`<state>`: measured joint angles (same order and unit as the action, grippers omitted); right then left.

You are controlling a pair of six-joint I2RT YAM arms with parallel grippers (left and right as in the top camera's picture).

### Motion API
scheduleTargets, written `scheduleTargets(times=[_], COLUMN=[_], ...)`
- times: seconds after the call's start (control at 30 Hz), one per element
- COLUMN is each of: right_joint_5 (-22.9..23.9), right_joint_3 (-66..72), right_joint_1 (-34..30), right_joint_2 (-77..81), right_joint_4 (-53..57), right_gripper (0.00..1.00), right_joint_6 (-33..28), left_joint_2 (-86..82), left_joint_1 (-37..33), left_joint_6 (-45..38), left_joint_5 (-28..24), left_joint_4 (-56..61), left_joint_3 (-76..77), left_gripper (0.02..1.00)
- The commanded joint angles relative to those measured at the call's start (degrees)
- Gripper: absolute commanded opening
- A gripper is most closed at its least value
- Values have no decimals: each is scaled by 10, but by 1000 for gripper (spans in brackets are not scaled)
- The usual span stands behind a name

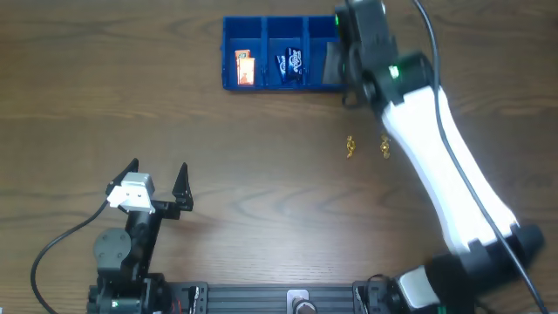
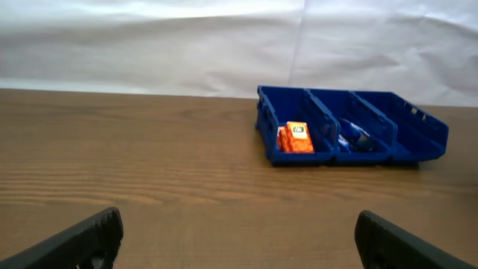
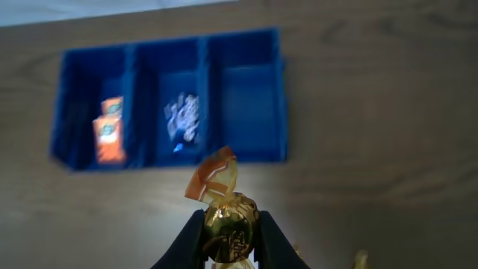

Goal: Sort Candies Into Trays

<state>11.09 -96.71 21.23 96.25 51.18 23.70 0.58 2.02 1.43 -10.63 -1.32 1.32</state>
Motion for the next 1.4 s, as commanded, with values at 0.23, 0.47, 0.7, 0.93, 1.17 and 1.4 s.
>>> scheduleTargets(times=[0.23, 0.47, 0.7, 0.93, 1.17, 1.4], right_joint_5=[4, -2, -2, -8, -9, -35], right_joint_3=[-126, -125, -125, -125, -125, -102], right_joint_1=[-35, -38, -38, -38, -37, -63], right_joint_2=[220, 235, 235, 235, 208, 75], right_joint_4=[-4, -28, -48, -63, -33, 85], right_gripper=[34, 36, 97, 570, 625, 652], right_joint_6=[-62, -60, -60, -60, -58, -47], left_joint_2=[-4, -4, -4, -4, -4, -4], left_joint_1=[-1, -1, -1, -1, -1, -1], left_joint_6=[-2, -2, -2, -2, -2, -2], left_joint_5=[-12, -12, -12, -12, -12, -12], left_joint_4=[-19, -19, -19, -19, -19, -19], left_joint_3=[-10, -10, -10, -10, -10, -10], left_gripper=[998, 1000, 998, 998, 996, 998])
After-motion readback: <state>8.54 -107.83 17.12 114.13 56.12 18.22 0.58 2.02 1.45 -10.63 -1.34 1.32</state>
